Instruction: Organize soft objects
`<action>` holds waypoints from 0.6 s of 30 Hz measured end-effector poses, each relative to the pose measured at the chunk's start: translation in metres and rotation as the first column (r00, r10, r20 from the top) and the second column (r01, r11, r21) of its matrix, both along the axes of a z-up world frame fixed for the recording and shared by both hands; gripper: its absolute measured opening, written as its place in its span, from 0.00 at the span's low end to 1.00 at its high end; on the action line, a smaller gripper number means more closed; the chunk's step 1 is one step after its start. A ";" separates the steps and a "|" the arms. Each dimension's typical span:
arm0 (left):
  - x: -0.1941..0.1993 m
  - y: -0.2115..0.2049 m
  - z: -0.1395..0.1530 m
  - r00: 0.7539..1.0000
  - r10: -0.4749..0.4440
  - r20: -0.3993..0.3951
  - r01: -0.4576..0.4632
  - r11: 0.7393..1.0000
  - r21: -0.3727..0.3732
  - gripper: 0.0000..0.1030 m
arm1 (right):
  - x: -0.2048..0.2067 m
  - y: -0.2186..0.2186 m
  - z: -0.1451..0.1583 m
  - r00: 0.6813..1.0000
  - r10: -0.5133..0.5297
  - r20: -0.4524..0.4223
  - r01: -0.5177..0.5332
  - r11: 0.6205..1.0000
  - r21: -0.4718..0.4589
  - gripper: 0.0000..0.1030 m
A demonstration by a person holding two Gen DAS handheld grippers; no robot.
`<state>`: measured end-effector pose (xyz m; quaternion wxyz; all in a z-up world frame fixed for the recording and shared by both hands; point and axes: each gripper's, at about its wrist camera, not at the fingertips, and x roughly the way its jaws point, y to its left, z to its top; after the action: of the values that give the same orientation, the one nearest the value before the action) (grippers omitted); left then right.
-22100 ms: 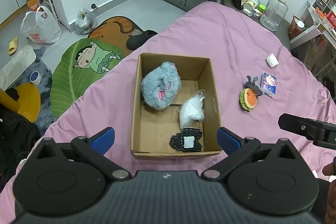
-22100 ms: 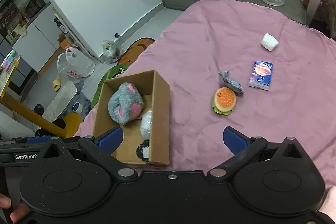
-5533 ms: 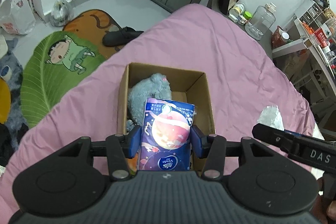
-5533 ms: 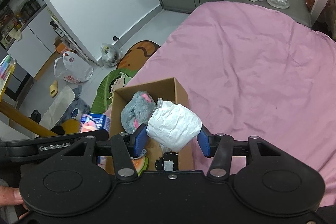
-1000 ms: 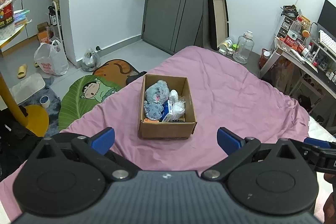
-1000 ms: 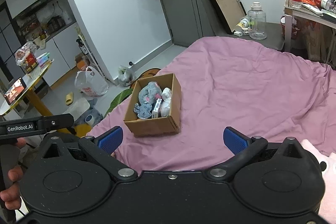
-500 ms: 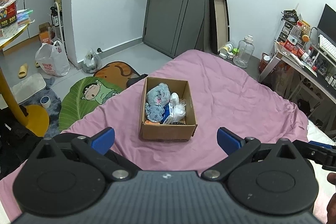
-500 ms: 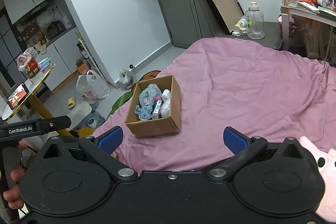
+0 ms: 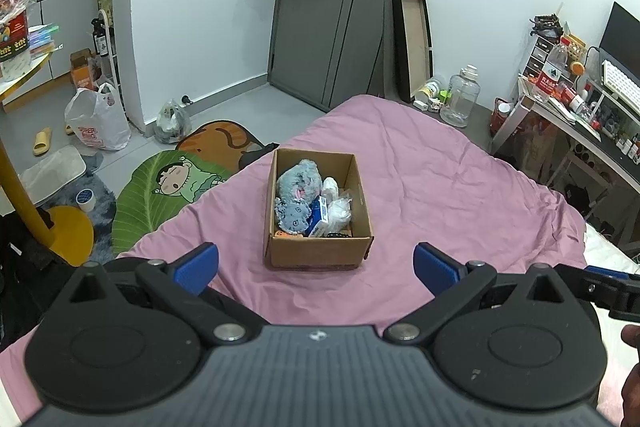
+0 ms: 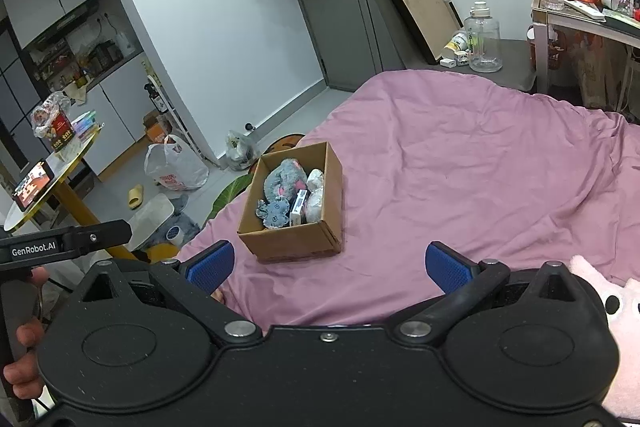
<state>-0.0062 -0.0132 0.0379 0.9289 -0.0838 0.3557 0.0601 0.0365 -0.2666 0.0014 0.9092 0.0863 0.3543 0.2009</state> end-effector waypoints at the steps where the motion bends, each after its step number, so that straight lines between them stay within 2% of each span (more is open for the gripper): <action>1: 0.000 0.000 0.000 1.000 0.000 0.000 0.000 1.000 0.003 1.00 | 0.001 0.000 0.000 1.000 0.000 0.001 0.000 1.000 -0.001 1.00; 18: -0.001 0.002 0.002 1.000 -0.001 -0.006 0.001 1.000 0.014 1.00 | 0.001 -0.002 0.002 1.000 0.001 0.001 -0.001 1.000 -0.012 1.00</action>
<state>-0.0068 -0.0116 0.0400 0.9284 -0.0771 0.3580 0.0624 0.0371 -0.2683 0.0030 0.9098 0.0804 0.3552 0.1991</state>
